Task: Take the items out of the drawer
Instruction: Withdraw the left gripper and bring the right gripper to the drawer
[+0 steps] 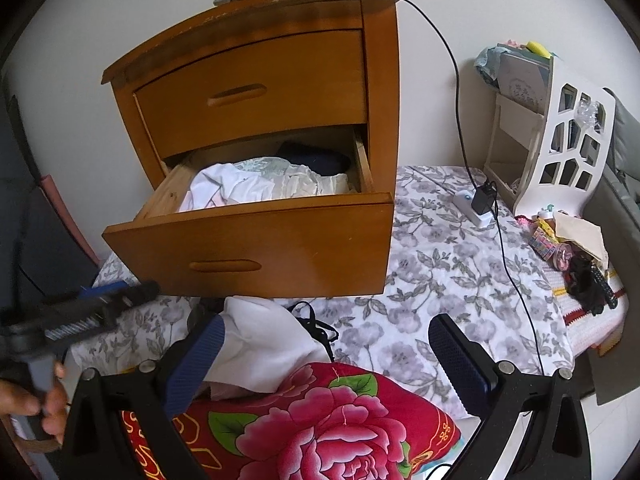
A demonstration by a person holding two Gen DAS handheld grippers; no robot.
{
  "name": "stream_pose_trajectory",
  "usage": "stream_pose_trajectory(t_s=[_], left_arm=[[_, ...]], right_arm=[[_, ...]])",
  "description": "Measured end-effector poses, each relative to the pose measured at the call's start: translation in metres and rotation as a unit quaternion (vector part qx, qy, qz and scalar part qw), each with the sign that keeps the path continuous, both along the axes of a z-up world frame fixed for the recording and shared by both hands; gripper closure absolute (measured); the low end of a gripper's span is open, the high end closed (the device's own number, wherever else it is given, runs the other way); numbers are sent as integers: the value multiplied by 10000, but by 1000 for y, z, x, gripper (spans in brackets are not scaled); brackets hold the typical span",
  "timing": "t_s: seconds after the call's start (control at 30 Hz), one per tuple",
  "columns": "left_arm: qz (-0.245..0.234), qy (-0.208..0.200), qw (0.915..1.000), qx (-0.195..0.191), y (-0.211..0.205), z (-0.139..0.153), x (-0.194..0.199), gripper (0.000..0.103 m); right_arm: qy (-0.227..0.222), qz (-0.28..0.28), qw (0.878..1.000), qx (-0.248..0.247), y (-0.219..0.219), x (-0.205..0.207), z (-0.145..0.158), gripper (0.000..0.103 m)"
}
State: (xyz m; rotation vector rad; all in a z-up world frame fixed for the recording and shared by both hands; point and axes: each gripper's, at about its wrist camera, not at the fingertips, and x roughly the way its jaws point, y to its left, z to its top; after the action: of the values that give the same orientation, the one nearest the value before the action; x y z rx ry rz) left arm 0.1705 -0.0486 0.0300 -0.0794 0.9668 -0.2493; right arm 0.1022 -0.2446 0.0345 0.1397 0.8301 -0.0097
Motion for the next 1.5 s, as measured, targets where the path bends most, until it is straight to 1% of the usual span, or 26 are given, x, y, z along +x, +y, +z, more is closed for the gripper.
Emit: stream_pose_trajectory(t_s=[0.07,0.2,0.27,0.33,0.37,0.53,0.63,0.77,0.9,1.17,1.27,1.4,1.5], left_arm=[[106,-148,9998,24,4,8,-4,42],[218,-276,9993,145,6,13,-9,41],[267,-294,9990,190,6,12,-11,38],[341,-302,9987,219,7,12,-11,9],[383,-348,9984,234,8,10,-12,8],[578,-567,9958,439,10,8,-14,6],[655,-681,9943,488,13,7,-15,6],[712,-770,9934,457,15,6,-13,6],[871,-939,9910,398,20,5,-10,5],[1054,-1149,9871,367,31,-6,-5,5],[1094,-1313,9848,298,36,-8,-6,5],[1129,-1415,9834,100,40,-11,-6,5],[1139,-1520,9818,83,42,-14,-7,5]], right_arm=[[26,25,10000,-5,1,1,-2,0],[71,75,9999,-14,5,2,-4,0],[94,107,9999,-18,7,3,-5,0],[117,133,9998,-20,8,4,-7,0],[136,154,9998,-25,9,5,-8,0],[196,233,9995,-70,15,7,-13,0],[242,306,9992,-109,19,9,-16,0],[298,383,9987,-170,26,12,-20,0],[344,467,9981,-229,33,14,-24,0],[381,599,9968,-379,46,20,-31,0],[275,563,9976,-298,46,22,-30,0],[90,466,9988,-95,43,28,-29,0],[-38,391,9992,94,39,31,-27,0]])
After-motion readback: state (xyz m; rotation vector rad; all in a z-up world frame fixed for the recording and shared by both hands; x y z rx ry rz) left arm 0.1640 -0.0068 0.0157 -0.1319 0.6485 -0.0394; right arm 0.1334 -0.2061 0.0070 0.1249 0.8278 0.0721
